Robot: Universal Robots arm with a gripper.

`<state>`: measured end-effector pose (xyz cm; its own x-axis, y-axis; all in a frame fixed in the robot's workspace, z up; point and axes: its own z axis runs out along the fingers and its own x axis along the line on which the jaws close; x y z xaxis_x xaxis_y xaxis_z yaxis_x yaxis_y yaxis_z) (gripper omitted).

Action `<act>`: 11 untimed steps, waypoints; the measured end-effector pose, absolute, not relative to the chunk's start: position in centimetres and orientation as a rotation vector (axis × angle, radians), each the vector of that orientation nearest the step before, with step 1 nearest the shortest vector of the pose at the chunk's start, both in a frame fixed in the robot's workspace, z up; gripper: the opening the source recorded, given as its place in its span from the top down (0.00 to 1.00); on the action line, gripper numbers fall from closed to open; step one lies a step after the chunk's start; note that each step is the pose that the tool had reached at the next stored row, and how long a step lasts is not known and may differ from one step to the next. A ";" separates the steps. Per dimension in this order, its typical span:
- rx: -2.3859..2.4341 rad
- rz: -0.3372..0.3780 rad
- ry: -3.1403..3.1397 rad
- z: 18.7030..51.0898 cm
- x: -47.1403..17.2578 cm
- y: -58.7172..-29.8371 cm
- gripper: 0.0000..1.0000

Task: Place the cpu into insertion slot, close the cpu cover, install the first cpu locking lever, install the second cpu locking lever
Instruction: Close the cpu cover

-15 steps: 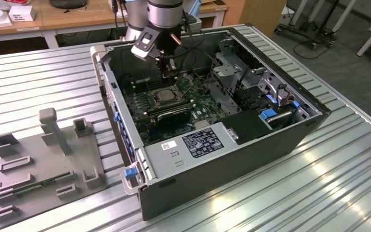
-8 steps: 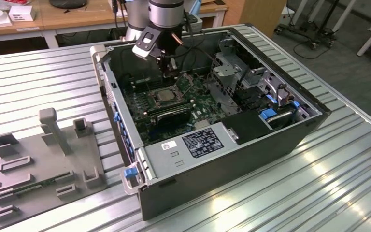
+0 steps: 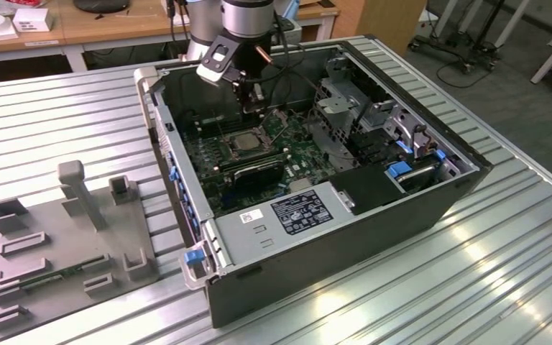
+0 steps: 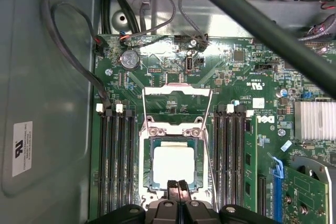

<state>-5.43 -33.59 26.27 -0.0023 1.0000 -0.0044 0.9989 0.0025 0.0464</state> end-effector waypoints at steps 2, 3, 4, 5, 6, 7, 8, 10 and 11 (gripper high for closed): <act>2.193 0.047 2.198 26.3 -5.4 -33.6 0.90; 2.193 0.046 2.198 26.3 -5.4 -33.6 0.90; 2.193 0.046 2.198 26.3 -5.4 -33.6 0.90; 2.193 0.046 2.198 26.4 -5.4 -33.6 0.90; 2.193 0.046 2.198 26.4 -5.4 -33.6 0.90; 2.193 0.046 2.198 26.5 -5.4 -33.6 0.90; 2.193 0.046 2.198 26.6 -5.4 -33.6 0.90; 2.193 0.046 2.198 26.8 -5.4 -33.6 0.90; 2.193 0.046 2.198 26.9 -5.4 -33.6 0.90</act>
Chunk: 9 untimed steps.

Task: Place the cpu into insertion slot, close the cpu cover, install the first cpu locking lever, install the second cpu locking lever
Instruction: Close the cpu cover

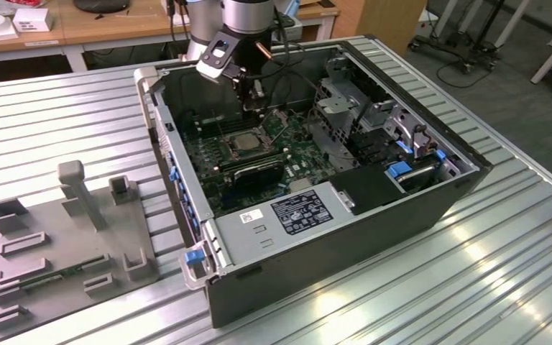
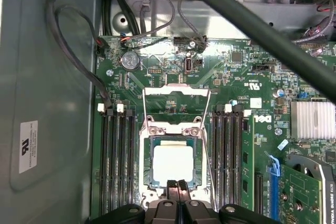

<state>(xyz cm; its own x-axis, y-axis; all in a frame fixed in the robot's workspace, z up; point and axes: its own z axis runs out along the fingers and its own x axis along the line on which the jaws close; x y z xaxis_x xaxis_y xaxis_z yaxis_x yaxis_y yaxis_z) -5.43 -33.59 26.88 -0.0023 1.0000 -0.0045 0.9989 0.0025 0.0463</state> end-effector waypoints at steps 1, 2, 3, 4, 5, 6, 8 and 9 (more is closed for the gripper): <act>2.193 0.046 2.198 26.9 -5.4 -33.6 0.90; 2.193 0.046 2.198 26.9 -5.4 -33.6 0.90; 2.193 0.046 2.198 26.9 -5.4 -33.6 0.90; 2.193 0.046 2.198 26.9 -5.4 -33.6 0.90; 2.193 0.046 2.198 26.9 -5.4 -33.6 0.90; 2.193 0.046 2.198 26.9 -5.4 -33.6 0.90; 2.193 0.046 2.199 26.9 -5.4 -33.6 0.90; 2.193 0.046 2.199 26.9 -5.4 -33.6 0.90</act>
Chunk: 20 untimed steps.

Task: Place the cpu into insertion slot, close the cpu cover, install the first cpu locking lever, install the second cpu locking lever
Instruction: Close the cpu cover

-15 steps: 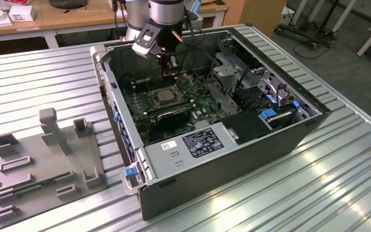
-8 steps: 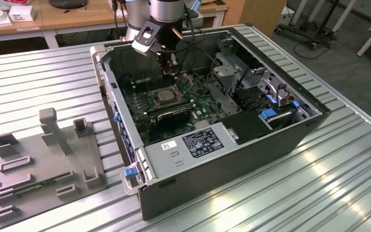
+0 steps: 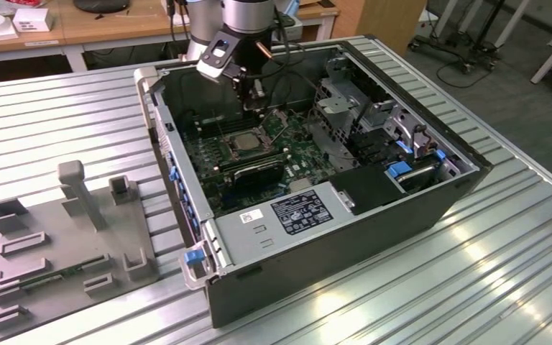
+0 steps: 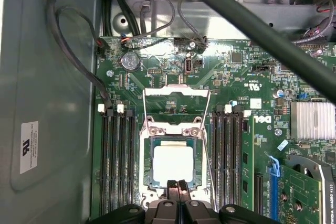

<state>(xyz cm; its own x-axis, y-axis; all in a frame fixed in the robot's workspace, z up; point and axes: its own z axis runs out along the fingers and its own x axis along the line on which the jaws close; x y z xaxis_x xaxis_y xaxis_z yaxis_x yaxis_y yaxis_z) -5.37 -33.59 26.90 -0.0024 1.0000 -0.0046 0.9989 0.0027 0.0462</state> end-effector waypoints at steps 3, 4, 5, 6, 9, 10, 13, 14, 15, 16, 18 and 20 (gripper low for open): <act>2.193 0.046 2.198 26.9 -5.1 -33.6 0.90; 2.193 0.046 2.198 26.9 -5.0 -33.6 0.90; 2.193 0.046 2.198 26.9 -4.8 -33.6 0.90; 2.193 0.046 2.198 26.9 -4.6 -33.6 0.90; 2.193 0.046 2.198 26.9 -3.9 -33.6 0.90; 2.193 0.046 2.198 26.9 -3.6 -33.6 0.90; 2.193 0.046 2.198 26.9 -2.7 -33.6 0.90; 2.193 0.046 2.198 26.9 -2.3 -33.6 0.90; 2.193 0.046 2.199 26.9 -2.0 -33.6 0.90; 2.193 0.046 2.198 26.9 -1.7 -33.6 0.90; 2.193 0.046 2.198 26.9 -1.0 -33.6 0.90; 2.193 0.046 2.198 26.9 -0.3 -33.6 0.90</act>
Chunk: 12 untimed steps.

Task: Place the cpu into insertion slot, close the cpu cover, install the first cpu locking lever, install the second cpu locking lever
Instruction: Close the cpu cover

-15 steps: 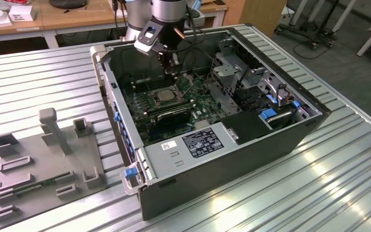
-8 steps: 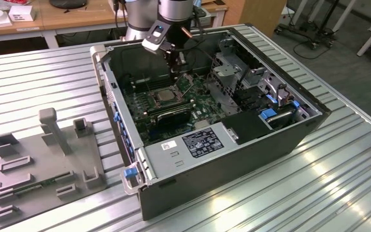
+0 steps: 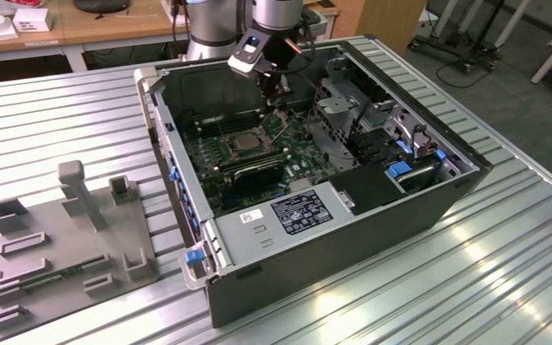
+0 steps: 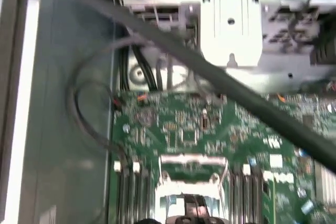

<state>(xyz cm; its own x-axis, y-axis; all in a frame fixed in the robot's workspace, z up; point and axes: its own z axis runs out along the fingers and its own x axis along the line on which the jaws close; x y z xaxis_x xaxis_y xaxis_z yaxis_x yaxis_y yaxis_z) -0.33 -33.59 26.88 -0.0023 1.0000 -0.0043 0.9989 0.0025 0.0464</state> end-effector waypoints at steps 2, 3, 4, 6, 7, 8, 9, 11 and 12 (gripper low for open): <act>2.193 0.046 2.198 26.9 0.3 -33.6 0.90; 2.193 0.046 2.198 26.9 0.7 -33.6 0.90; 2.193 0.046 2.198 26.9 1.0 -33.6 0.90; 2.193 0.046 2.198 26.9 1.7 -33.6 0.90; 2.193 0.046 2.199 26.9 2.1 -33.6 0.90; 2.193 0.046 2.198 26.9 2.4 -33.6 0.90; 2.193 0.046 2.198 26.9 2.8 -33.6 0.90; 2.193 0.046 2.198 26.9 4.0 -33.6 0.90; 2.193 0.046 2.198 26.9 4.3 -33.6 0.90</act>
<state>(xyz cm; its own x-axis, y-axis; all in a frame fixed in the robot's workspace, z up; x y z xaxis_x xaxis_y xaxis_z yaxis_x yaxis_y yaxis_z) 4.31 -33.59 26.87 -0.0023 1.0000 -0.0045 0.9989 0.0025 0.0463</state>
